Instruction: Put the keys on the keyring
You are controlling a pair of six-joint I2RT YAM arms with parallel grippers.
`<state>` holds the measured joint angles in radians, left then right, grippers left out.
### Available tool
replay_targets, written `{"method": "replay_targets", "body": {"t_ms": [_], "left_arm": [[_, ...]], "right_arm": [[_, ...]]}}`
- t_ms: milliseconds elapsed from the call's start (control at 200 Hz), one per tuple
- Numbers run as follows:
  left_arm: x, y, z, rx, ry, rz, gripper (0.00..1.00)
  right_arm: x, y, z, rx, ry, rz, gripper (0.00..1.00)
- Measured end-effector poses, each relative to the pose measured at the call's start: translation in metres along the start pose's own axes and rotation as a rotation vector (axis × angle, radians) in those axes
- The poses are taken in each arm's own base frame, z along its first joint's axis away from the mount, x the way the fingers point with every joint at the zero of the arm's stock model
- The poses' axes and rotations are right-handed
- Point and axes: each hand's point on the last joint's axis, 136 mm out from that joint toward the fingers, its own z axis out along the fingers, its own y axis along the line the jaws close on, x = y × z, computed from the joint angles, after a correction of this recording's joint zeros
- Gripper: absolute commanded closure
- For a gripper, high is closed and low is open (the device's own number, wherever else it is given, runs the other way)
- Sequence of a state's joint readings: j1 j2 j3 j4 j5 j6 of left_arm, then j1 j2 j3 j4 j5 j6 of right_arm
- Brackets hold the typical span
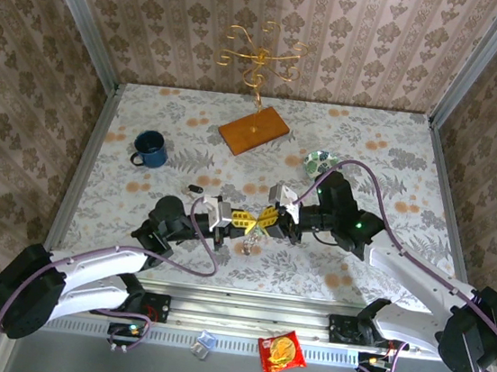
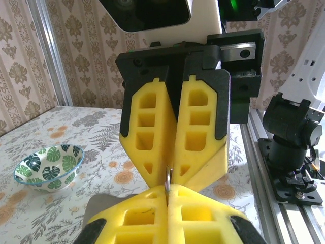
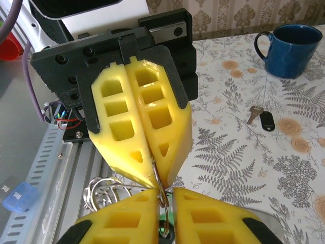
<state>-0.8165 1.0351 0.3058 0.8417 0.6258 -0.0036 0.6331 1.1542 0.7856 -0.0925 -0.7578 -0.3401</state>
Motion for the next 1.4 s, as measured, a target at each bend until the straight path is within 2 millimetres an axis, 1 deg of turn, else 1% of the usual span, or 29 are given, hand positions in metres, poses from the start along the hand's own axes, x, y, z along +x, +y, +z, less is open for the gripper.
{"method": "replay_targets", "body": {"t_ms": [55, 110, 195, 270, 315, 375, 425, 590, 680, 815, 960, 1080, 1130, 1275, 1400], "left_arm": [[0.0, 0.0, 0.0, 0.001, 0.0, 0.0, 1.0], [0.0, 0.001, 0.0, -0.001, -0.001, 0.0, 1.0], [0.001, 0.002, 0.0, -0.005, -0.002, 0.002, 1.0], [0.001, 0.002, 0.0, -0.007, -0.002, 0.002, 1.0], [0.001, 0.003, 0.0, -0.011, -0.002, 0.002, 0.95], [0.001, 0.004, 0.0, -0.018, -0.003, 0.005, 0.8], [0.002, 0.005, -0.001, -0.029, 0.004, 0.005, 0.78], [0.016, 0.01, -0.003, -0.059, 0.087, -0.002, 0.78], [0.016, 0.013, -0.002, -0.069, 0.122, 0.005, 0.78], [0.02, 0.014, -0.002, -0.069, 0.161, 0.01, 0.78], [0.023, 0.011, -0.004, -0.058, 0.178, 0.01, 0.73], [0.019, 0.008, -0.005, -0.048, 0.168, 0.023, 0.66], [0.017, 0.007, -0.005, -0.044, 0.163, 0.025, 0.65], [0.017, 0.005, -0.005, -0.034, 0.162, 0.024, 0.67], [0.022, 0.005, -0.004, -0.026, 0.183, 0.019, 0.76]], "right_arm": [[0.0, -0.001, 0.001, -0.001, 0.002, 0.002, 0.85], [0.0, -0.001, 0.001, -0.001, 0.002, 0.001, 0.9], [0.0, -0.001, 0.001, 0.0, 0.002, 0.0, 1.0], [-0.001, -0.001, 0.001, 0.0, 0.003, -0.009, 1.0], [-0.001, -0.001, 0.0, 0.0, 0.006, -0.018, 1.0], [-0.001, -0.002, 0.0, 0.004, 0.014, -0.03, 1.0], [-0.002, -0.001, -0.001, 0.001, 0.025, -0.041, 1.0], [-0.007, 0.0, -0.004, 0.003, 0.088, -0.101, 1.0], [-0.008, 0.002, -0.003, -0.002, 0.135, -0.135, 1.0], [-0.004, 0.005, -0.002, -0.003, 0.218, -0.17, 1.0], [0.004, 0.001, -0.003, 0.023, 0.283, -0.183, 1.0], [0.009, -0.001, -0.005, 0.042, 0.316, -0.189, 1.0], [0.011, -0.001, -0.005, 0.045, 0.326, -0.189, 1.0], [0.015, 0.002, 0.0, 0.032, 0.363, -0.204, 1.0], [0.016, 0.007, 0.005, 0.012, 0.384, -0.225, 1.0]]}}
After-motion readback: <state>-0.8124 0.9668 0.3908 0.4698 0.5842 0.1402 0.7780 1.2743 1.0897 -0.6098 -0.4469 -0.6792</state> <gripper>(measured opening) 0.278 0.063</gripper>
